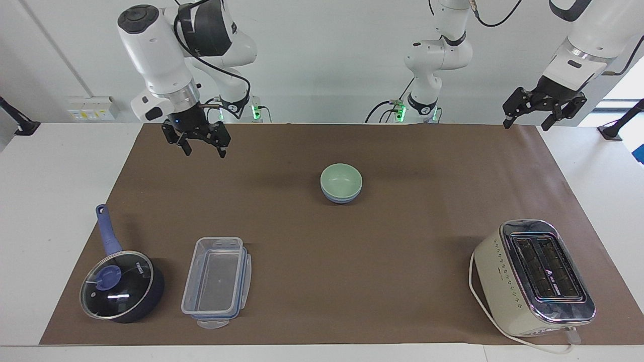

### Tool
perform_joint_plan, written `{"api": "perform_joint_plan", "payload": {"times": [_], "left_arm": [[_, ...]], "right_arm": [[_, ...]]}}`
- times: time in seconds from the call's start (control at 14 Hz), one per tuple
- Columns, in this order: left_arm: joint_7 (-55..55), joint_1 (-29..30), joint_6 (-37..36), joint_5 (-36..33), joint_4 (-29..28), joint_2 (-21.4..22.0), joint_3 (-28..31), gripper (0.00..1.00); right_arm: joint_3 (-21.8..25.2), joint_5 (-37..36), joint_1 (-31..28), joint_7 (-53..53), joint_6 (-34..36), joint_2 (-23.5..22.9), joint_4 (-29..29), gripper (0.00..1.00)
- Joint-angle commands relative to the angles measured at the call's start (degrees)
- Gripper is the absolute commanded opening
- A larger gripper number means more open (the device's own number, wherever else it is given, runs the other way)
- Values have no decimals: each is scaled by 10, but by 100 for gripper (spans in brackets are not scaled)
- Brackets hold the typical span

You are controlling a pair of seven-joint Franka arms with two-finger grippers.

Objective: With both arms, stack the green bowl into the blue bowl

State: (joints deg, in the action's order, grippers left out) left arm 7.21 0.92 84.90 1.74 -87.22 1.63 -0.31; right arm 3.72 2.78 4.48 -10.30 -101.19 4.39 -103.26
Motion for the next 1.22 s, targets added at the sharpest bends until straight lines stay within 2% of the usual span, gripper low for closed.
{"api": "perform_joint_plan", "payload": {"times": [0.0,0.14,0.36,0.65,0.86,1.15], "left_arm": [[0,2,-11,-9,6,-1,-1,100],[0,2,-11,-9,6,-1,-1,100],[0,3,-11,-9,6,-1,-1,100],[0,2,-11,-9,6,-1,-1,100],[0,2,-11,-9,6,-1,-1,100],[0,0,-11,-9,6,-1,-2,100]], "right_arm": [[-6,-8,-46,27,67,-9,70,100],[-6,-8,-61,27,109,-11,117,100],[-1,-10,-62,27,150,-7,154,100],[-1,-29,-60,27,160,5,156,100],[-11,-44,-57,27,158,40,127,100],[-13,-35,-51,28,169,34,129,100]]}}
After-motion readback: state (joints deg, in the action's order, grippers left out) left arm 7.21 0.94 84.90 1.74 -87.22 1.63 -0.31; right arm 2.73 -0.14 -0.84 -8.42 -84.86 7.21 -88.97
